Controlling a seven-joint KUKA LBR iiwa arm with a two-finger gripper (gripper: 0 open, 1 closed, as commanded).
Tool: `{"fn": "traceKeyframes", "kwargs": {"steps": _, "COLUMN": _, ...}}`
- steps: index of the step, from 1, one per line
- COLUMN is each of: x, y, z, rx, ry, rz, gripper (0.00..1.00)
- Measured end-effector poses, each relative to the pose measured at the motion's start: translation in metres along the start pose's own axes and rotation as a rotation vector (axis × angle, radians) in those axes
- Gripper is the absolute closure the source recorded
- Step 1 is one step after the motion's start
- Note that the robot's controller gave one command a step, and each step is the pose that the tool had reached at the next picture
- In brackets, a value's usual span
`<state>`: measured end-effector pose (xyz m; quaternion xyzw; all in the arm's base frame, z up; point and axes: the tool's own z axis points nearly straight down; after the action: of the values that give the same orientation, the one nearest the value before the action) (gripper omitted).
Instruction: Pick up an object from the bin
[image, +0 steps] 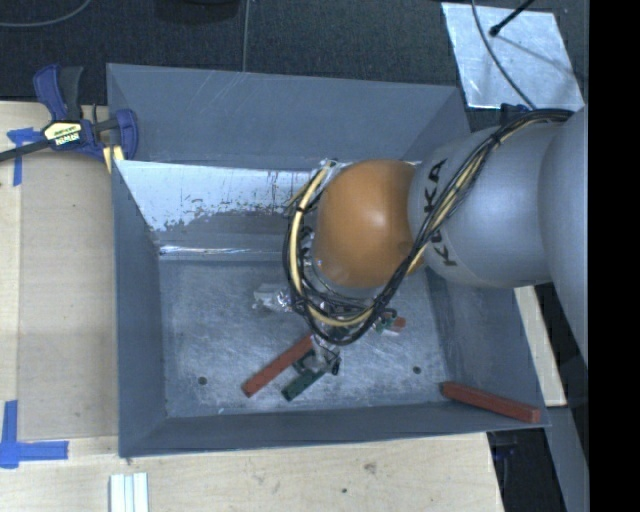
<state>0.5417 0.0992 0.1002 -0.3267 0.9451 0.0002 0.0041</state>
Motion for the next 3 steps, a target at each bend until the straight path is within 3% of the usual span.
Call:
{"fn": "traceKeyframes", "kwargs": {"steps": 1, "x": 0.0385, "y": 0.0028, "z": 0.0303, "rx": -0.004, "ry": 0.008, "rz": -0.394, "gripper": 0.0}}
{"fn": "traceKeyframes", "kwargs": {"steps": 2, "x": 0.0379, "y": 0.0026, "z": 0.0298, "rx": -0.003, "ry": 0.006, "rz": -0.394, "gripper": 0.0}}
{"fn": "traceKeyframes", "kwargs": {"steps": 3, "x": 0.0368, "y": 0.0018, "z": 0.0273, "rx": 0.0, "ry": 0.004, "rz": -0.394, "gripper": 1.0}}
